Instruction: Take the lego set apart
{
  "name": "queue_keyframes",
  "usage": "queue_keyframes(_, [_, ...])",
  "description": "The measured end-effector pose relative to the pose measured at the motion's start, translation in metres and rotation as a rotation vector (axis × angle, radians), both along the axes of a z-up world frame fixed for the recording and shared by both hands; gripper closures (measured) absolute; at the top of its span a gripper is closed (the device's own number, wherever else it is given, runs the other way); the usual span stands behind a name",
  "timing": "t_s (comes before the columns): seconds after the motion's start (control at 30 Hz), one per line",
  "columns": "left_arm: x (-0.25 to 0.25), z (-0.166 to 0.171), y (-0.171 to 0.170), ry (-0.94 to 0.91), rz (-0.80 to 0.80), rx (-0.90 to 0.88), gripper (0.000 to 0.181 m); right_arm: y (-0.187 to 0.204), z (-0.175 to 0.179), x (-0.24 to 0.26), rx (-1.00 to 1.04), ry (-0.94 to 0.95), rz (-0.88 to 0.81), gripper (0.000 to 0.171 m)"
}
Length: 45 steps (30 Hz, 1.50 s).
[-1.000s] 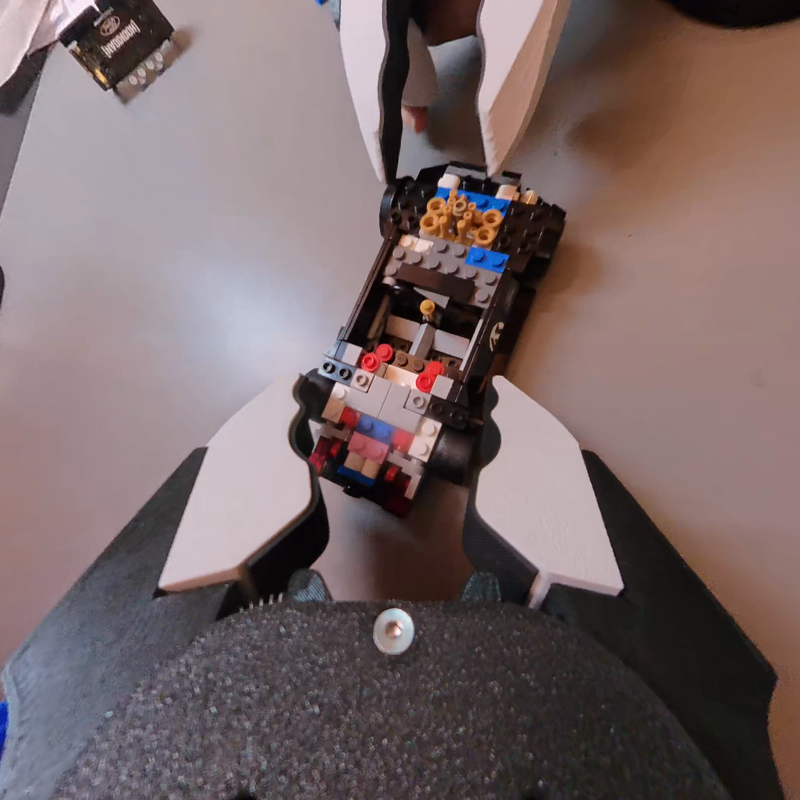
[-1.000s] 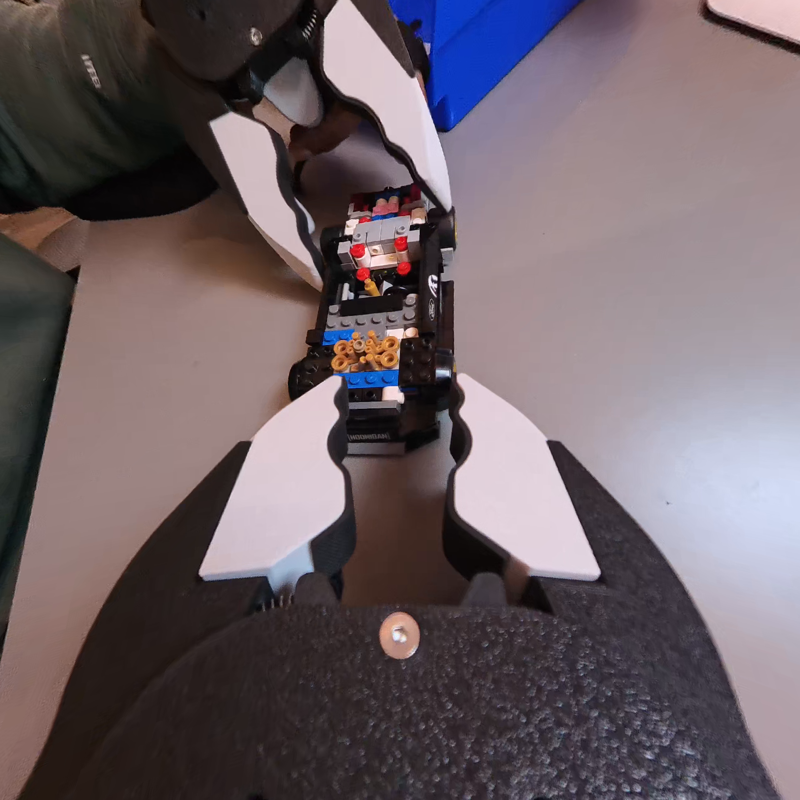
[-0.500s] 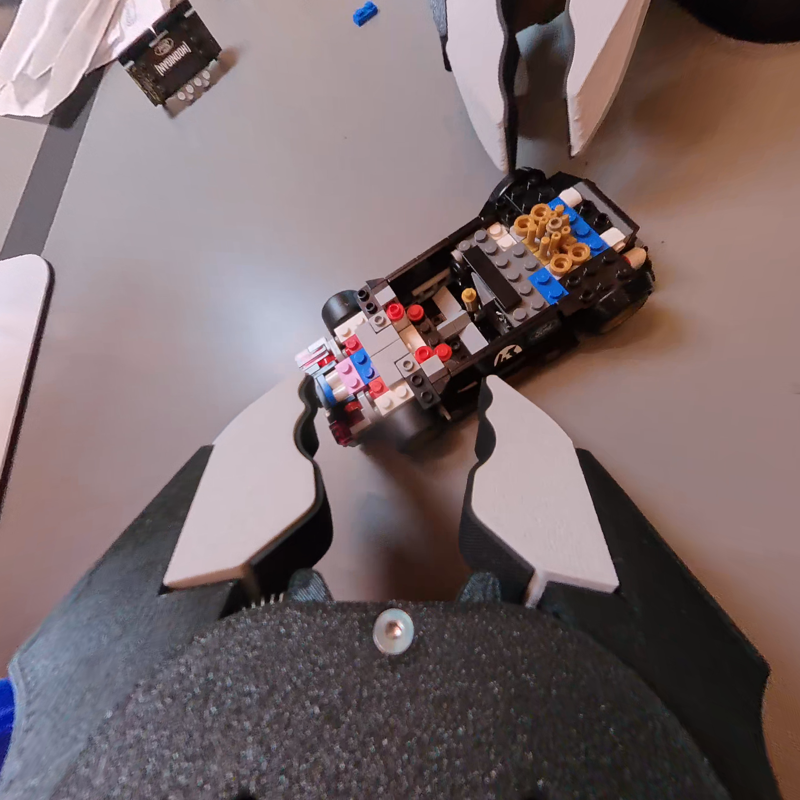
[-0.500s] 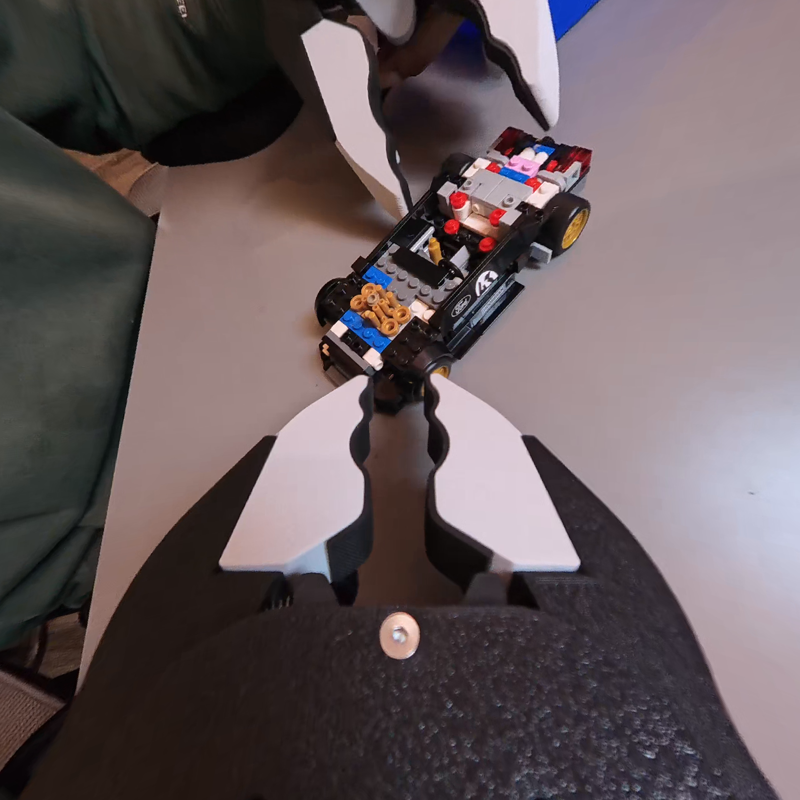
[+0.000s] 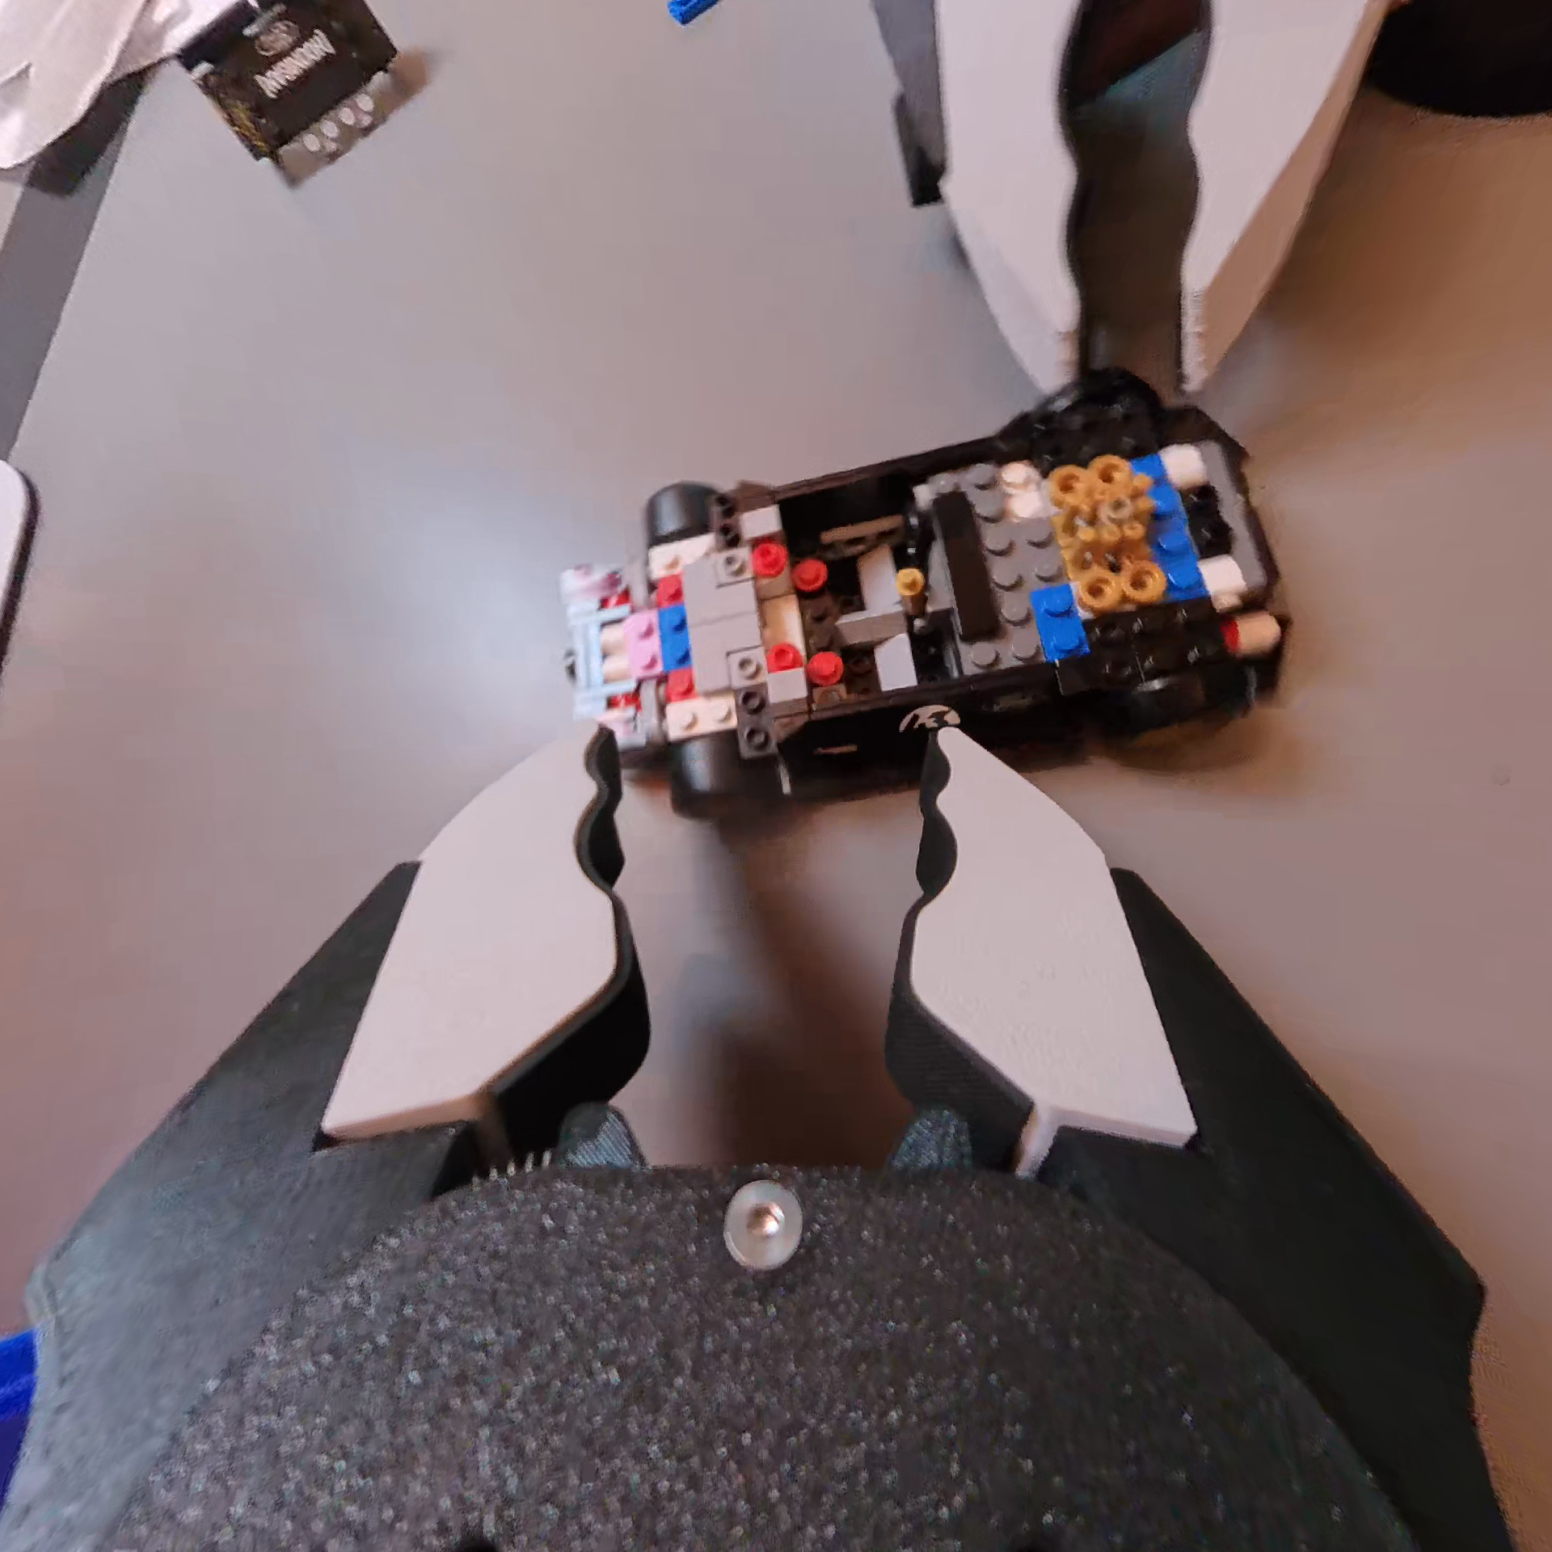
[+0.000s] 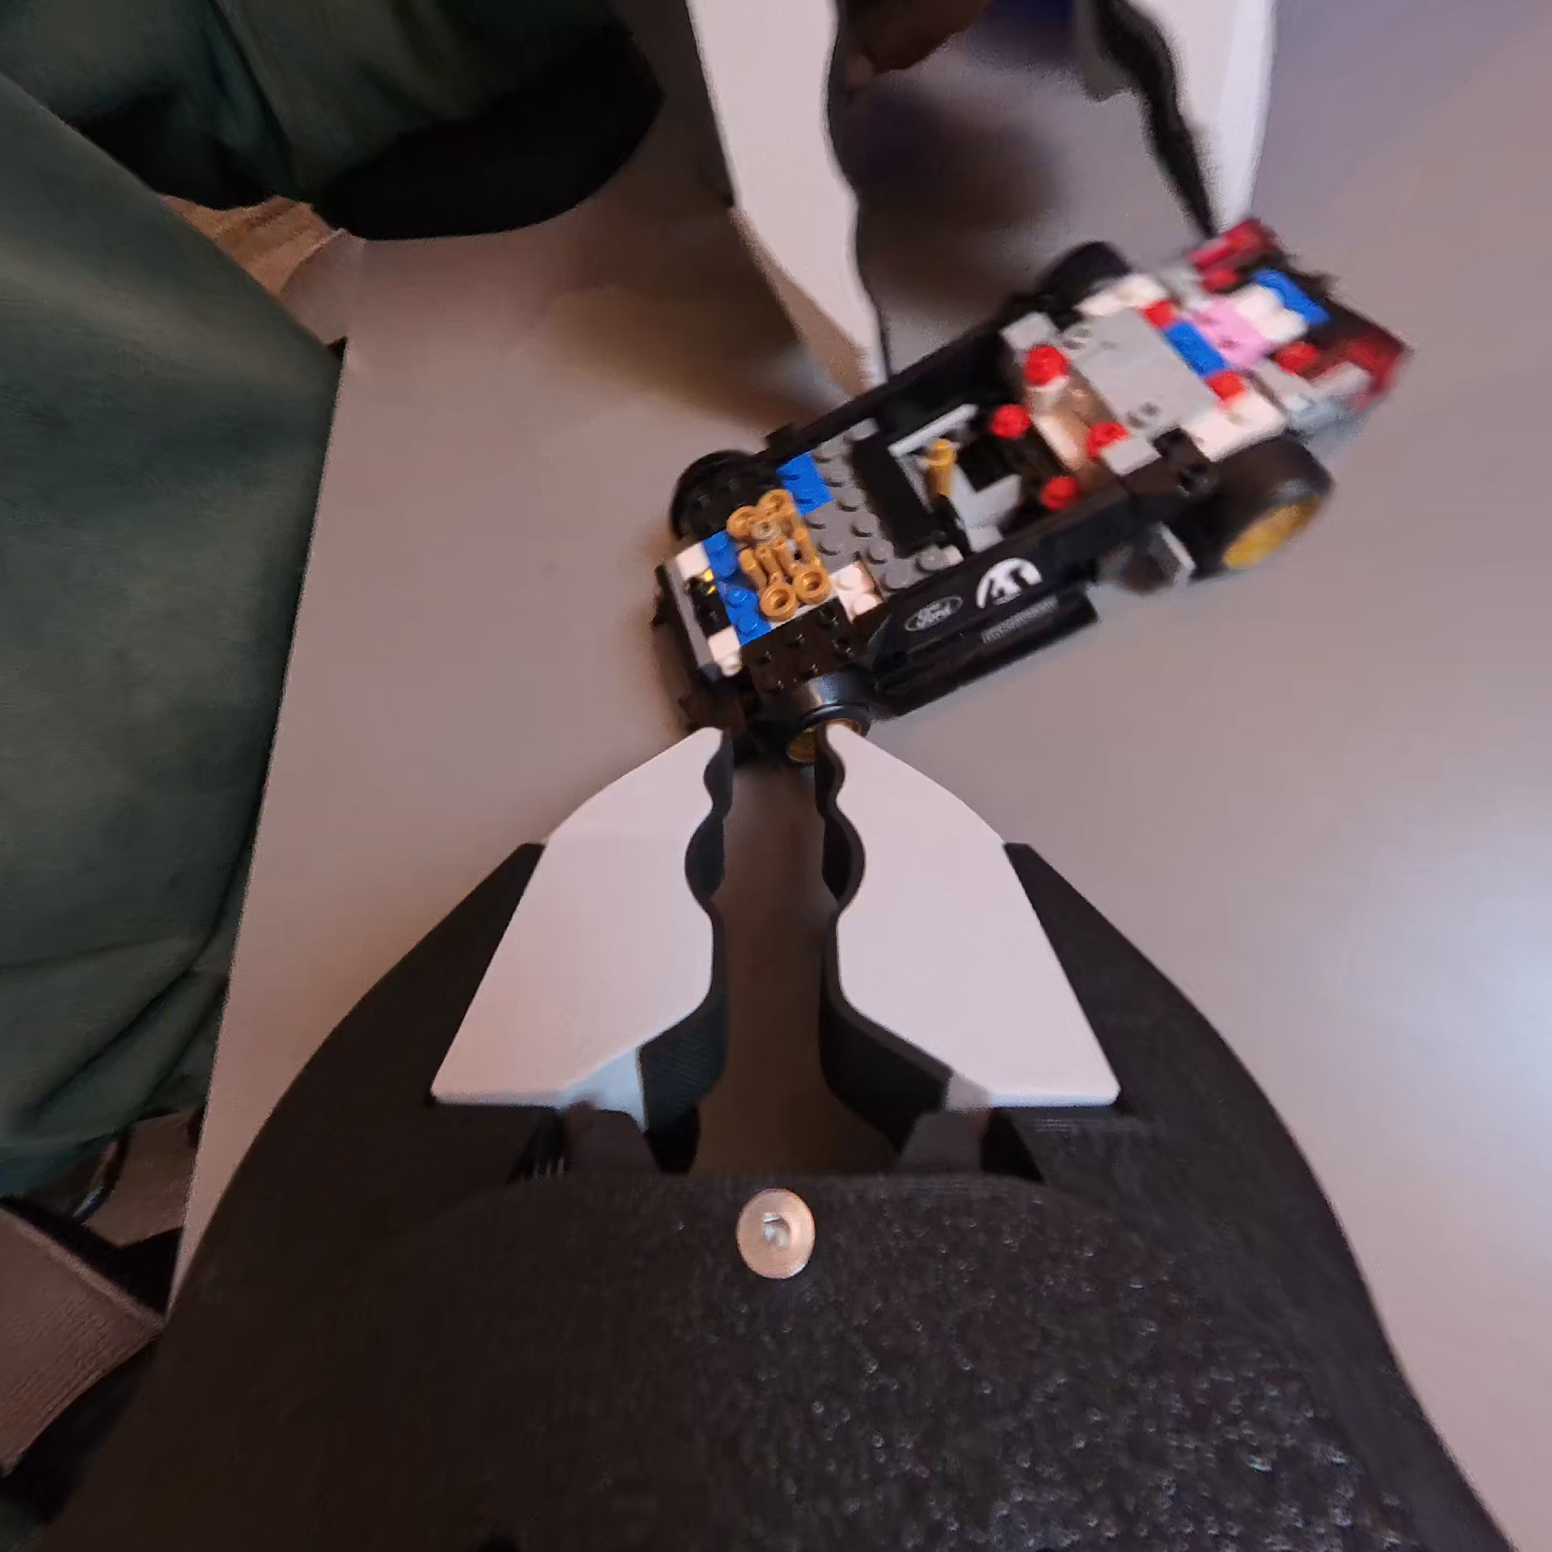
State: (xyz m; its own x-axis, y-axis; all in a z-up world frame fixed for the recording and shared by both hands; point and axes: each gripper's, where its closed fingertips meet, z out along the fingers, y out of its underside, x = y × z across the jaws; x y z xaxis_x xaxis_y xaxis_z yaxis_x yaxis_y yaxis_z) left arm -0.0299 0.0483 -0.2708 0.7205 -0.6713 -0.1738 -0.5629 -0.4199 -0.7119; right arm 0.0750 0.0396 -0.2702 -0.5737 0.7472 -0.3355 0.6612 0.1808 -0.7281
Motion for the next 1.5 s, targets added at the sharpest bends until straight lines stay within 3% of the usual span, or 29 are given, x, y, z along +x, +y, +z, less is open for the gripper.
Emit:
queue_keyframes(0.17, [-0.006,0.007,0.0,-0.021,0.026,0.01,0.113,-0.012,0.002,0.004,0.029,0.015,0.059,0.156])
queue_keyframes(0.33, [-0.005,0.027,-0.002,-0.098,0.034,0.046,0.116,0.015,0.028,-0.009,0.016,0.152,-0.073,0.155])
queue_keyframes(0.47, [0.004,0.016,-0.015,-0.143,-0.027,-0.061,0.119,0.045,0.041,-0.027,0.073,0.275,-0.245,0.152])
queue_keyframes(0.67, [0.013,0.02,-0.024,-0.152,-0.092,-0.067,0.122,0.055,0.047,-0.035,0.126,0.343,-0.312,0.143])
queue_keyframes(0.77, [0.017,0.036,-0.026,-0.186,-0.1,-0.024,0.143,0.059,0.052,-0.039,0.139,0.378,-0.35,0.134])
queue_keyframes(0.9, [0.013,0.074,-0.015,-0.288,-0.05,0.165,0.181,0.071,0.069,-0.046,0.121,0.487,-0.444,0.124])
queue_keyframes(1.0, [0.002,0.093,-0.004,-0.406,0.053,0.28,0.181,0.082,0.076,-0.047,0.125,0.533,-0.511,0.129])
queue_keyframes(1.2, [-0.013,0.077,0.008,-0.369,0.134,0.299,0.181,0.095,0.076,-0.047,0.199,0.553,-0.565,0.138])
queue_keyframes(1.37, [-0.004,0.066,0.006,-0.304,0.088,0.262,0.171,0.079,0.069,-0.046,0.193,0.514,-0.477,0.145])
queue_keyframes(1.5, [0.011,0.054,-0.003,-0.281,0.0,0.18,0.149,0.049,0.052,-0.045,0.155,0.418,-0.341,0.149])
